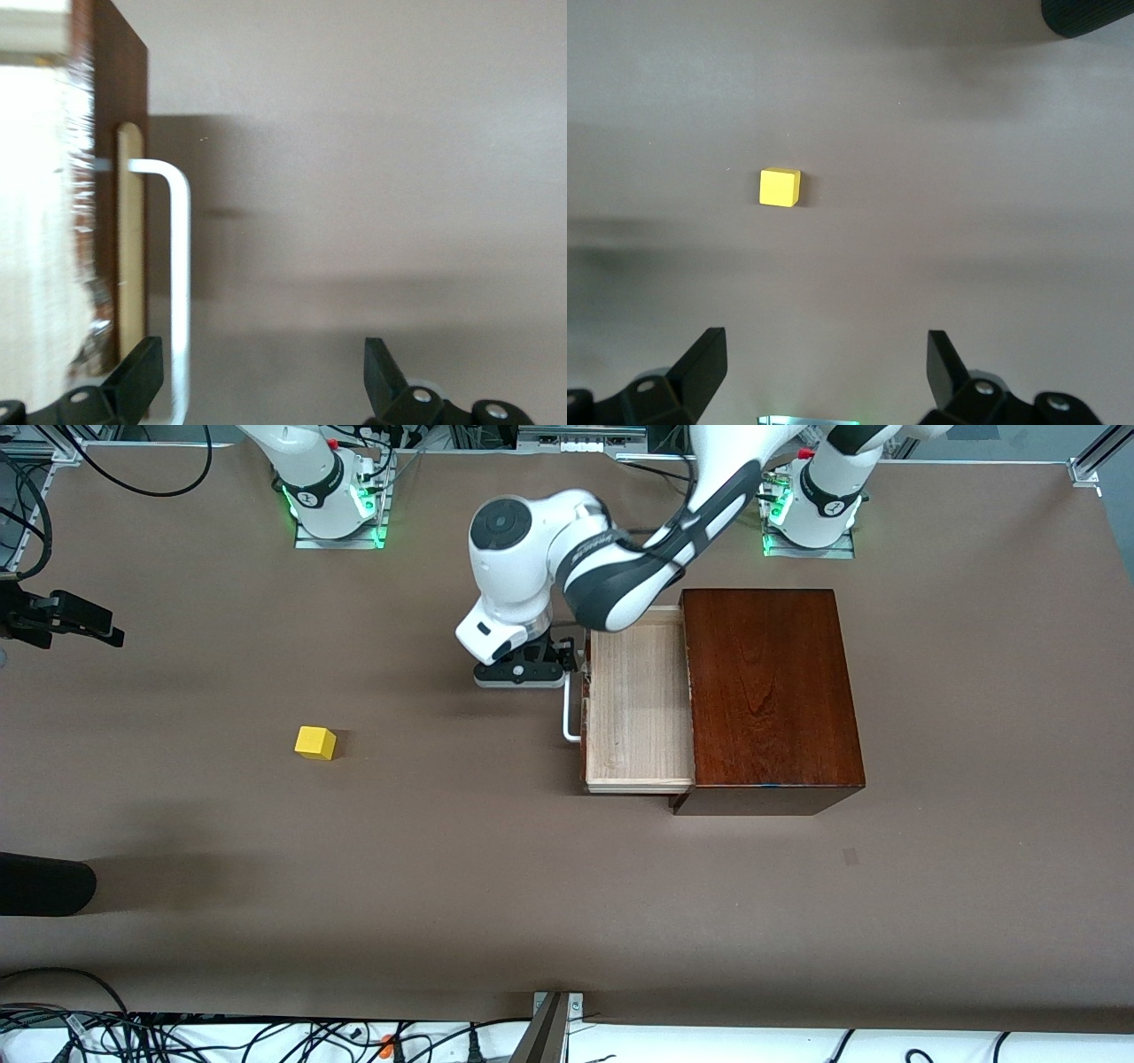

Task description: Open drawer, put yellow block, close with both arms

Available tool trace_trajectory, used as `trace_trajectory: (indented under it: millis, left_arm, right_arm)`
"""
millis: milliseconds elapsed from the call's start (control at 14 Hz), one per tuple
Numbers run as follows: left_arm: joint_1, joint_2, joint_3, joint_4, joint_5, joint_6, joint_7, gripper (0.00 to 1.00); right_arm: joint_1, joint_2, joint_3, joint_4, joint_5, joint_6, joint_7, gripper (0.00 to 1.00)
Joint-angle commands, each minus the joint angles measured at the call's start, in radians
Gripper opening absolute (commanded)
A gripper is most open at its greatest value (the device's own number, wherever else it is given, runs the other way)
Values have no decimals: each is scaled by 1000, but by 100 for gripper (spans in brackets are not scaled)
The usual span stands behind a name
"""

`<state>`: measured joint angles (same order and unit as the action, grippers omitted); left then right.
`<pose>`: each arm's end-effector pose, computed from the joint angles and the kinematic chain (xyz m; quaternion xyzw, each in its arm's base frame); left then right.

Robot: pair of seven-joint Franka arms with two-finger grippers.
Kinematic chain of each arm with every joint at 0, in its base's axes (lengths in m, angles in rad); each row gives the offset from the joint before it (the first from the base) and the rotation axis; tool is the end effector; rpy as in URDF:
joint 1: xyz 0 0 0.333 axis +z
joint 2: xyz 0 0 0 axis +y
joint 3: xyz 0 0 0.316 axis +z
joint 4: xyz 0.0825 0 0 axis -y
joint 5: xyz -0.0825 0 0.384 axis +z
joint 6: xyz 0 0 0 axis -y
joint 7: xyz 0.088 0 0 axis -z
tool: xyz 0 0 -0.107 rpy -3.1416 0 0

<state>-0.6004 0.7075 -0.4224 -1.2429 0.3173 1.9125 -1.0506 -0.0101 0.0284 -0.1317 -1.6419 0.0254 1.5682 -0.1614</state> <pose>0.4694 -0.5719 0.3726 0.9998 0.0090 0.0183 0.0006 0.5532 -0.0753 0.5752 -0.9986 -0.0091 0.0487 0.0184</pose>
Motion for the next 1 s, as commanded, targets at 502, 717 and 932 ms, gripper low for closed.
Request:
trace_trajectory:
  millis: [502, 717, 932]
  left_arm:
    - [391, -416, -3, -145, -310, -286, 415, 100]
    - [526, -480, -3, -145, -357, -342, 532, 100]
    - [594, -520, 45, -148, -369, -398, 670, 100]
  right_arm:
    - [-7, 14, 4, 13, 4, -3, -6, 100]
    - [6, 57, 12, 11, 2, -13, 3, 100]
    - [47, 140, 24, -3, 5, -39, 6, 100]
